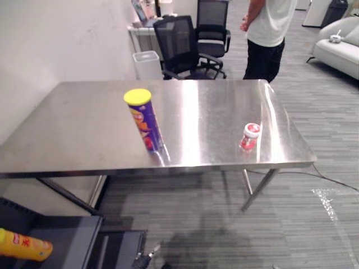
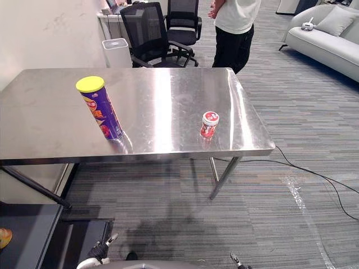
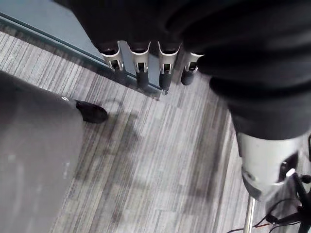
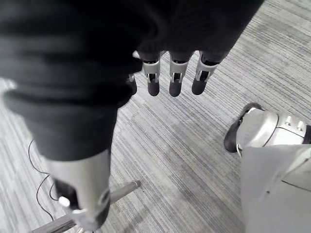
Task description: Put the gum and the chips on the shelf.
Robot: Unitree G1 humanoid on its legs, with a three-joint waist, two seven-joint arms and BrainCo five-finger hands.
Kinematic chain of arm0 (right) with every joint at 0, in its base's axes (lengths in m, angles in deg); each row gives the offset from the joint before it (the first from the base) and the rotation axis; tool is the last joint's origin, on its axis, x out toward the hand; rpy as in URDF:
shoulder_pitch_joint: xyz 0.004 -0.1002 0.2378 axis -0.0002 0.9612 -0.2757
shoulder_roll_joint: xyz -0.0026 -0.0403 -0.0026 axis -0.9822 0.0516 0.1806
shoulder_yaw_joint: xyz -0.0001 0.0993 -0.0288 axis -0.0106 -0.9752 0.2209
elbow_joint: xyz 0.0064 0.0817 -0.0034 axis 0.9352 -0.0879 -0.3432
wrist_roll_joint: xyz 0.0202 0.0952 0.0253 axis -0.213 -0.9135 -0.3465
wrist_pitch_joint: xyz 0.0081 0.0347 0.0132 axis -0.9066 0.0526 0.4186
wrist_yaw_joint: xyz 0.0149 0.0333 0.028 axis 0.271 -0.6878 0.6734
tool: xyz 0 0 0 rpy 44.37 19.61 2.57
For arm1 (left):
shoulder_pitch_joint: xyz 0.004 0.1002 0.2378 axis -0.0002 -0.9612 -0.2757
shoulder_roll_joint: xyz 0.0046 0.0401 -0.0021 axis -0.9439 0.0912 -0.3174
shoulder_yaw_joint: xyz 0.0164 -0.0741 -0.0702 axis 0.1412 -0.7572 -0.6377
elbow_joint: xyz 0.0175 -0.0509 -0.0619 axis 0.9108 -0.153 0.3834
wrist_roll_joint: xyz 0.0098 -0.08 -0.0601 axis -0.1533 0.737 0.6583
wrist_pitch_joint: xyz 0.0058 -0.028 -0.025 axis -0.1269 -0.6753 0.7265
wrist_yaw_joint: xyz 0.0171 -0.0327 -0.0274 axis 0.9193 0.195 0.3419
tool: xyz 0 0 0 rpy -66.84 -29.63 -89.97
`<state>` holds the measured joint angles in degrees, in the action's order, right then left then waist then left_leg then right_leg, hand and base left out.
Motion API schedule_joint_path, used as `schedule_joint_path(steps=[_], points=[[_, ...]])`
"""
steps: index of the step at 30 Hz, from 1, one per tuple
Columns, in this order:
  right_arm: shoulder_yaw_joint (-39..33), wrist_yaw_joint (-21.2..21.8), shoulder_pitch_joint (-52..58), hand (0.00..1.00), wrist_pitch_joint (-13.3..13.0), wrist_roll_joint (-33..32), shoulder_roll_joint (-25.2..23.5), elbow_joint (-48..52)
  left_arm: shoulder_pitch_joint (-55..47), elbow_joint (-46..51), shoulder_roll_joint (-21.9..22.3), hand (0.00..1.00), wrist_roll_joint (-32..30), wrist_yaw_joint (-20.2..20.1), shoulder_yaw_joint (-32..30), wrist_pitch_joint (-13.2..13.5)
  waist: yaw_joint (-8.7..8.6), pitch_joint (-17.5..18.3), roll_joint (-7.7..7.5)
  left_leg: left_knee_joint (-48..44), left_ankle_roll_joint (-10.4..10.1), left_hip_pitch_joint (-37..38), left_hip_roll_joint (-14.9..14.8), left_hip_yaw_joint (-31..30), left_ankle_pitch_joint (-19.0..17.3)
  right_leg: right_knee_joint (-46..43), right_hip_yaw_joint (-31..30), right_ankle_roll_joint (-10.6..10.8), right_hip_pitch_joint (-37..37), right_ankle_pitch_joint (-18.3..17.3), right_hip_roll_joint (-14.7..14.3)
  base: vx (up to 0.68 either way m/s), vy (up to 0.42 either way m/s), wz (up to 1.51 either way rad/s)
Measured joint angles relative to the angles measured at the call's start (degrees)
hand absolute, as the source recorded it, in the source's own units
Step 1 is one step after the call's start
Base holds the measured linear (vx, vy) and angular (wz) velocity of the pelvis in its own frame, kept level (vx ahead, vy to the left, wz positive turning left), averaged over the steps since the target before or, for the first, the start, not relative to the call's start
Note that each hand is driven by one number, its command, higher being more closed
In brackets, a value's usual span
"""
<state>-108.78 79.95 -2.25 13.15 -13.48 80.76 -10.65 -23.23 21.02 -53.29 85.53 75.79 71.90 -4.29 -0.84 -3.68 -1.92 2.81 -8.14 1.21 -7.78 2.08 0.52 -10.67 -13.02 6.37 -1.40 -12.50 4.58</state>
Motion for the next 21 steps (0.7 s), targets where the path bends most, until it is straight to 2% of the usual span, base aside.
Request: schedule_joint_path(steps=[2,3,4,6,10,12,14,15,16,18,19,21], points=[[0.06,-0.36,0.27,0.0,-0.11,-0.09,0.64,0.6,-0.48,0.02,0.04,0.0,0.2,-0.02,-0.21,0.04,-0.08,-0.2,0.48,-1.26,0.07,-0.1,-0.1,0.66,-0.4,0.61,0.21,0.06,-0.05,0.0,0.17,-0.13,-0.001,-0.18],[0.07,-0.66,0.23,0.0,-0.09,-0.08,0.69,1.06,-0.57,0.05,0.1,0.0,0.2,-0.02,-0.18,0.04,-0.1,-0.25,0.57,-1.24,0.11,-0.1,-0.11,0.85,-0.37,0.66,0.79,-0.78,0.08,-0.52,0.42,-0.13,0.03,-0.14],[0.05,-1.09,0.72,0.0,-0.16,-0.08,0.72,2.03,-0.65,0.35,0.19,0.0,0.22,0.03,-0.19,0.1,-0.11,-0.27,0.78,-1.11,0.15,-0.04,-0.08,1.34,-0.33,0.72,3.25,-0.73,0.45,-0.61,1.48,-0.08,0.048,-0.18],[0.0,-1.64,0.77,0.0,-0.16,-0.07,0.96,2.12,-1.31,0.71,0.1,0.0,0.22,0.06,-0.17,0.41,-0.12,0.04,1.35,-0.96,0.12,-0.01,-0.2,2.52,-0.36,0.74,4.05,-0.84,1.24,-0.54,2.01,-0.04,0.046,-0.25],[-0.27,-2.42,0.81,0.0,-0.2,0.02,1.05,5.84,-1.81,1.18,-0.03,0.0,0.23,0.12,0.54,0.53,-0.03,0.11,1.23,-1.15,0.35,0.43,0.44,5.06,-1.45,0.45,3.16,-0.88,2.33,-0.52,3.11,0.06,0.04,-0.3],[-0.78,-3.13,0.73,0.0,-0.43,0.02,1.07,8.74,-1.94,1.11,-0.63,0.0,0.12,0.19,2.47,0.55,-0.22,-0.15,0.74,-1.13,0.7,2.61,1.45,6.28,-3.09,-3.81,3.09,-0.62,2.66,-0.09,3.91,0.15,0.035,-0.38],[-0.72,-3.5,-0.94,0.0,-0.62,-0.07,0.92,10.3,-1.97,1.1,-0.54,0.0,0.02,0.26,3.51,0.55,-0.19,-0.26,1.17,-1.33,0.63,4.27,0.93,7.83,-3.45,-11.14,3.36,-1.4,6.15,0.42,2.93,0.13,-0.022,-0.45],[-0.7,-3.86,-1.36,0.0,-1.15,-0.4,0.81,11.42,-1.84,1.19,-0.32,0.0,-0.06,0.23,4.06,0.56,-0.31,-0.36,1.47,-1.25,0.9,5.43,0.55,8.6,-3.88,-11.55,4.38,-1.67,6.13,1.26,2.63,0.11,-0.018,-0.44],[-0.69,-4.1,-1.65,0.0,-1.35,-0.51,0.78,11.89,-1.77,1.19,-0.32,0.0,-0.18,0.17,4.4,0.57,-0.25,-0.27,1.53,-1.21,0.91,5.64,0.44,9.13,-3.93,-10.51,5.21,-1.22,5.86,1.81,2.69,0.15,0.011,-0.54],[-0.68,-4.78,-3.56,0.0,-2.55,-0.53,0.77,13.29,-0.64,1.02,-0.3,0.0,-1.18,-0.06,5.69,0.56,-0.21,-0.13,2.0,-1.14,0.92,4.82,0.04,10.5,-3.94,-2.84,7.17,0.28,3.78,4.97,3.03,0.13,0.018,-0.47],[-0.68,-5.06,-4.07,0.0,-2.66,-0.53,0.76,13.28,-0.21,1.02,-0.28,0.0,-1.2,-0.05,5.85,0.57,-0.24,-0.57,1.65,-1.18,0.93,4.67,0.07,10.58,-3.93,-1.66,7.49,1.08,3.56,5.56,3.18,0.08,0.009,-0.2],[-0.73,-6.0,-4.07,0.0,-2.68,-0.56,0.63,13.3,0.25,1.01,-0.27,0.0,-1.8,-0.07,6.77,0.53,-0.37,-1.23,0.87,-1.19,0.94,4.6,0.11,10.66,-3.93,0.61,8.59,1.36,2.51,6.45,3.48,0.04,0.004,0.02]])
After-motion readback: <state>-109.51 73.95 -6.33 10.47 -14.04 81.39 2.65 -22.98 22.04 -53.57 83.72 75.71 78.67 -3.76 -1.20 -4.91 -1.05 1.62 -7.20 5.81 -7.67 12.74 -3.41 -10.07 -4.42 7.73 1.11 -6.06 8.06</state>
